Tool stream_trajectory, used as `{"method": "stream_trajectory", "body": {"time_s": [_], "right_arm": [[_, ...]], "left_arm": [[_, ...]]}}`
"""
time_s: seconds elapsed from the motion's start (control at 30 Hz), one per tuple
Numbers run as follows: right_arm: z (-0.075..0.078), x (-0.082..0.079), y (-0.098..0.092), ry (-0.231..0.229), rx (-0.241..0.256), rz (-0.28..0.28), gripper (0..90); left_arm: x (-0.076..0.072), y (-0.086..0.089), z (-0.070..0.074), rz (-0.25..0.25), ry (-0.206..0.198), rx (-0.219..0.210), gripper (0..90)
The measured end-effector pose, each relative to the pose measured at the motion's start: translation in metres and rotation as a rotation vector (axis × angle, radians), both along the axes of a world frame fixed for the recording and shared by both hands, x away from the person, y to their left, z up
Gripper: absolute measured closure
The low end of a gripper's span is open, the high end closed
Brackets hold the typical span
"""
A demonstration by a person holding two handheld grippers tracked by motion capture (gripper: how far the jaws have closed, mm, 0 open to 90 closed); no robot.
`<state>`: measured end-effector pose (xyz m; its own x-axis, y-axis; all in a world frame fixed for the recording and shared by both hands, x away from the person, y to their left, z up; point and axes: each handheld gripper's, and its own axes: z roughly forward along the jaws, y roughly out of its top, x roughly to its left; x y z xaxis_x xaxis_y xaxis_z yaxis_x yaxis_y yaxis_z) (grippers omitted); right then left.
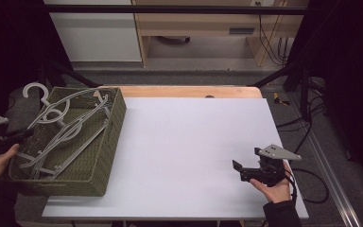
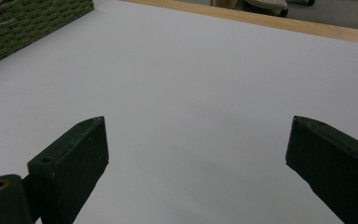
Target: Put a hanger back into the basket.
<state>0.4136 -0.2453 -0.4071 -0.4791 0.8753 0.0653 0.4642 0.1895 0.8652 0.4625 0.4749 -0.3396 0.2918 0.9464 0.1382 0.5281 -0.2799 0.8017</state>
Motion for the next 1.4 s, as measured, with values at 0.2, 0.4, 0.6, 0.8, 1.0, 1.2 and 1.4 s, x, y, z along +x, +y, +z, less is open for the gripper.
{"method": "stream_trajectory", "body": {"time_s": [0.2, 0.4, 0.6, 0.8, 1.0, 1.2, 1.4], "right_arm": [[-0.001, 0.000, 0.001, 0.005, -0.004, 0.000, 6.1], [0.000, 0.000, 0.001, 0.004, -0.004, -0.001, 6.0], [-0.001, 0.001, 0.002, 0.008, -0.013, 0.006, 5.9], [0.000, 0.000, 0.001, 0.006, -0.005, -0.002, 5.9], [0.000, 0.000, 0.001, 0.003, -0.010, 0.007, 5.9], [0.000, 0.000, 0.001, 0.002, -0.009, 0.003, 5.9], [0.001, -0.001, 0.001, 0.003, -0.007, 0.004, 5.9]], "left_arm": [[0.004, -0.008, -0.006, -0.002, 0.021, 0.018, 82.4], [0.009, -0.019, -0.021, 0.013, 0.053, 0.011, 82.4], [0.013, -0.016, -0.030, 0.009, 0.126, -0.012, 82.1], [0.020, -0.019, -0.033, 0.031, 0.216, 0.033, 81.2], [0.026, -0.027, -0.039, 0.041, 0.272, 0.115, 74.6], [0.028, -0.028, -0.041, 0.066, 0.283, 0.151, 76.2], [0.028, -0.030, -0.043, 0.076, 0.285, 0.191, 80.8]]}}
